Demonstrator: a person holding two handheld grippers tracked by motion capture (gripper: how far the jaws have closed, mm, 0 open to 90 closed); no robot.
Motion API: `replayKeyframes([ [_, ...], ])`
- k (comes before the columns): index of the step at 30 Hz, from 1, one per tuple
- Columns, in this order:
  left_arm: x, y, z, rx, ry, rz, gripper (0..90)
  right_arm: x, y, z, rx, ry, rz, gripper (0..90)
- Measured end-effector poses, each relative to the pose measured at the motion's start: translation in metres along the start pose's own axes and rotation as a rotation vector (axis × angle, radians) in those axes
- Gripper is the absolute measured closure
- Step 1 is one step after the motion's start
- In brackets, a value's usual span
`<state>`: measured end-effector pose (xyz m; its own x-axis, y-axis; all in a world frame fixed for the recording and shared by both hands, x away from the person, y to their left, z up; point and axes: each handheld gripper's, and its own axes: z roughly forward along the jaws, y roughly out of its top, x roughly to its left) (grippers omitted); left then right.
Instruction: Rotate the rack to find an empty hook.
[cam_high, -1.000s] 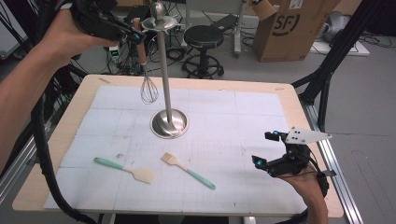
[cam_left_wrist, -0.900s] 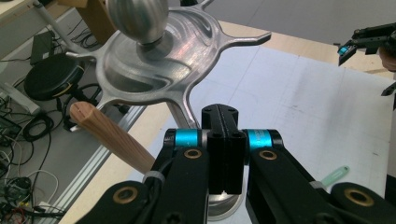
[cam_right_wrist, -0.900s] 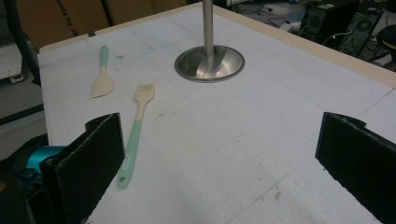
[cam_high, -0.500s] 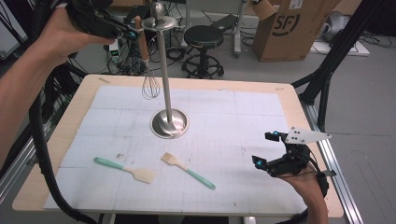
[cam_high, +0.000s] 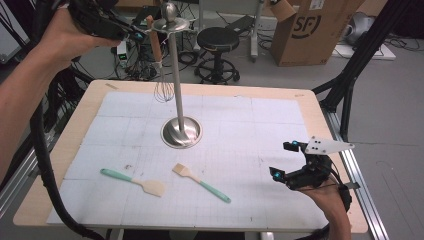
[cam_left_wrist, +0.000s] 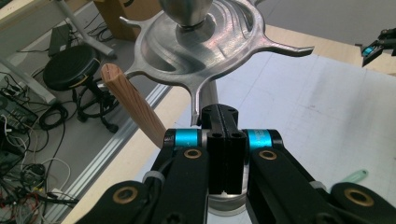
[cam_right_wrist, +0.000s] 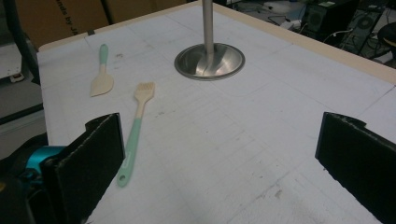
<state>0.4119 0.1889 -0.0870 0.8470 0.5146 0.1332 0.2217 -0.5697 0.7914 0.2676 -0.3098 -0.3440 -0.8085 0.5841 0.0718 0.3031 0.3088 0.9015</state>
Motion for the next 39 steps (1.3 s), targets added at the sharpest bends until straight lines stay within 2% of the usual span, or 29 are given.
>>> replayKeyframes([
  [8, -0.011, -0.006, -0.014, -0.008, -0.002, 0.024, 90.0, 0.001, 0.000, 0.000, 0.003, 0.001, 0.002, 0.0],
  [10, -0.014, -0.011, -0.017, -0.036, -0.017, 0.006, 89.8, 0.001, 0.000, 0.001, 0.004, 0.002, 0.000, 0.0],
  [13, -0.020, -0.020, -0.020, -0.010, -0.011, 0.023, 89.8, 0.002, 0.000, 0.001, 0.003, 0.004, 0.003, 0.0],
  [16, -0.025, -0.029, -0.026, -0.035, -0.015, 0.013, 89.7, 0.002, 0.001, 0.000, -0.003, 0.003, -0.002, 0.0],
  [19, -0.029, -0.036, -0.030, -0.029, -0.010, 0.014, 89.4, 0.002, 0.001, 0.000, -0.003, 0.005, -0.003, 0.0],
  [21, -0.034, -0.043, -0.033, -0.042, -0.021, 0.014, 89.0, 0.002, 0.001, 0.000, -0.006, 0.003, -0.002, 0.0],
  [28, -0.047, -0.062, -0.041, -0.058, -0.022, 0.024, 80.7, 0.001, -0.001, -0.003, -0.018, -0.002, 0.007, 0.0],
  [34, -0.055, -0.083, -0.041, -0.054, -0.027, 0.026, 72.5, 0.001, -0.002, -0.005, -0.020, -0.005, 0.015, 0.0],
  [37, -0.059, -0.093, -0.041, -0.067, -0.037, 0.021, 70.0, 0.000, -0.003, -0.007, -0.023, -0.009, 0.017, 0.0],
  [39, -0.060, -0.100, -0.040, -0.051, -0.039, 0.025, 69.2, 0.000, -0.003, -0.007, -0.022, -0.013, 0.024, 0.0],
])
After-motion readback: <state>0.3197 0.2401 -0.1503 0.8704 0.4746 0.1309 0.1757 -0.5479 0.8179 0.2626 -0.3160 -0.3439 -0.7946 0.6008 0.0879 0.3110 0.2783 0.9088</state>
